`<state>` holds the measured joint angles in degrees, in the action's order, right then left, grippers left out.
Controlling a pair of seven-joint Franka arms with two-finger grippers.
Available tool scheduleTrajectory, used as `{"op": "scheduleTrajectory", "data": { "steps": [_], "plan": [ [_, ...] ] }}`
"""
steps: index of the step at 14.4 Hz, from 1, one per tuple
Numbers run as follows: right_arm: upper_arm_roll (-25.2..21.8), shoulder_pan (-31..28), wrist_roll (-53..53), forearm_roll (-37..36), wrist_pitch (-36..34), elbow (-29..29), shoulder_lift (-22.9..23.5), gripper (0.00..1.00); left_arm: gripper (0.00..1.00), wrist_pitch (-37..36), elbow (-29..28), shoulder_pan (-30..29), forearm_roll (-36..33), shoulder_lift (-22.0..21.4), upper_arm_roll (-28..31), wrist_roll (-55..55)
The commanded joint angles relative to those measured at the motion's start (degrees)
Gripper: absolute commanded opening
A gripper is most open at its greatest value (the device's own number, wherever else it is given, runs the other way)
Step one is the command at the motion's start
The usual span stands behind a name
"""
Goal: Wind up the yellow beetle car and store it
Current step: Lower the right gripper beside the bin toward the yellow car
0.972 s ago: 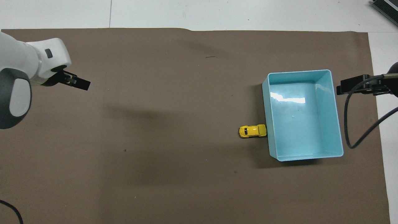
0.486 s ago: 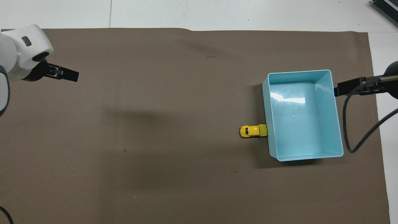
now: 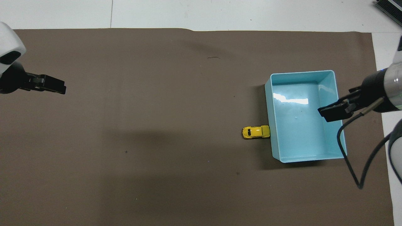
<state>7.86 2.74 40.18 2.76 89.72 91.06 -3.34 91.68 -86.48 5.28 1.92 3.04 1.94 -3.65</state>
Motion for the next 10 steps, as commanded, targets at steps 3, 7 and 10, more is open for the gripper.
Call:
{"op": "scheduleTrajectory", "data": {
  "steps": [3,7,10],
  "plan": [
    [2.06,-0.37,13.15,0.05,0.81,5.79,-2.64,1.00,1.00,-3.26,-0.10,-1.14,0.89,-0.58,-0.97,4.17],
    [2.07,2.61,21.41,-0.03,4.41,10.09,-2.55,1.00,1.00,-4.31,-0.97,-1.06,0.98,-1.37,-1.06,3.91],
    [2.07,4.37,26.51,-0.82,9.14,14.92,-2.46,1.00,1.00,-4.40,-0.89,-0.36,0.98,-1.37,-1.06,4.17]
  ]
}}
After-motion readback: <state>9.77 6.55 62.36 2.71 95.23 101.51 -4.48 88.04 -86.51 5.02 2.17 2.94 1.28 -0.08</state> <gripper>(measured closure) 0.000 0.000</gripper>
